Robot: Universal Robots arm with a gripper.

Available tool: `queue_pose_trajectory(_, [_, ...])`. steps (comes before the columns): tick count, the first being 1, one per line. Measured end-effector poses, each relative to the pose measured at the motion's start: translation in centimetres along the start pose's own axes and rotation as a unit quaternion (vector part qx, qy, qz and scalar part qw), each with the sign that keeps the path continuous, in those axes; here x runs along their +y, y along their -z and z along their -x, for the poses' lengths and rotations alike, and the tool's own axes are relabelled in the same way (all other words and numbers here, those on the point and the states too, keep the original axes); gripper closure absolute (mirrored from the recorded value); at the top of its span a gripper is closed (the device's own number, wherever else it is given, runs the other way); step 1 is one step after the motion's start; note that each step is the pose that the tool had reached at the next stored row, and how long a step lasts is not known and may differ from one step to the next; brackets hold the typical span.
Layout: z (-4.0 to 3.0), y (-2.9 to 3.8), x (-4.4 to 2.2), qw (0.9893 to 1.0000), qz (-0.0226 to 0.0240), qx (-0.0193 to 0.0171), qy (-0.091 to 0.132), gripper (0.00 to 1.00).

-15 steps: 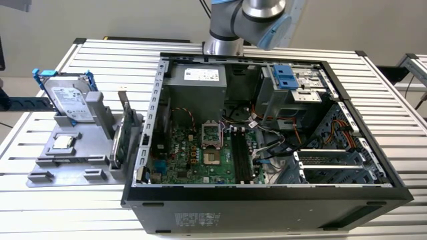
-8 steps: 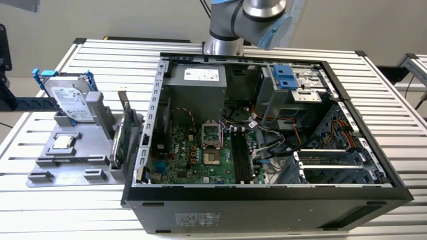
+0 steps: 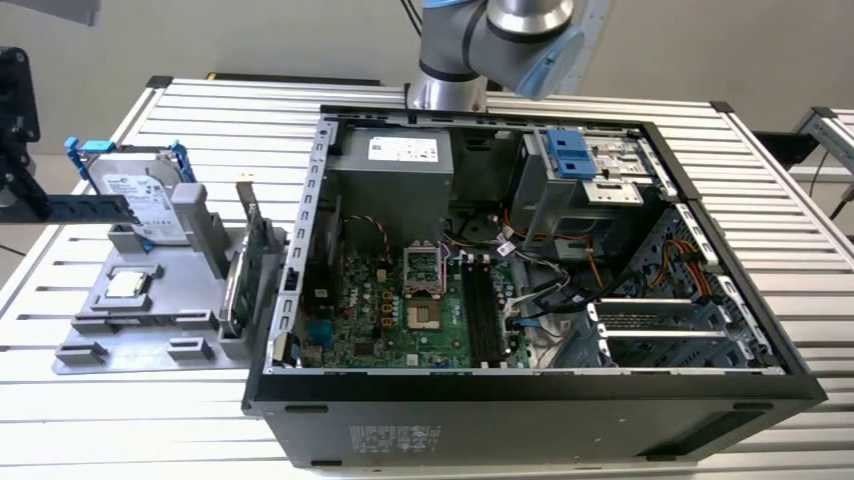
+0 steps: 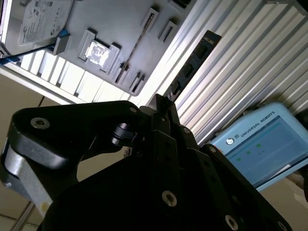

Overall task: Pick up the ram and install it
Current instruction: 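Pick up the ram and move it above insertion slot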

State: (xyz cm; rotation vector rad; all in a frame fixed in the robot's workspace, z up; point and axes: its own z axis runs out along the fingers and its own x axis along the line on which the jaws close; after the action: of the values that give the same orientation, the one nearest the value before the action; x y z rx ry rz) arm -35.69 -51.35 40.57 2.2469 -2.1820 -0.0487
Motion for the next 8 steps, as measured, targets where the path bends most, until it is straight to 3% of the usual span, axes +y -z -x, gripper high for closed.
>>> queue_pose_trajectory(8, [-0.03, 0.03, -1.01, 1.0000, 0.0000, 0.0000, 0.000, 1.00])
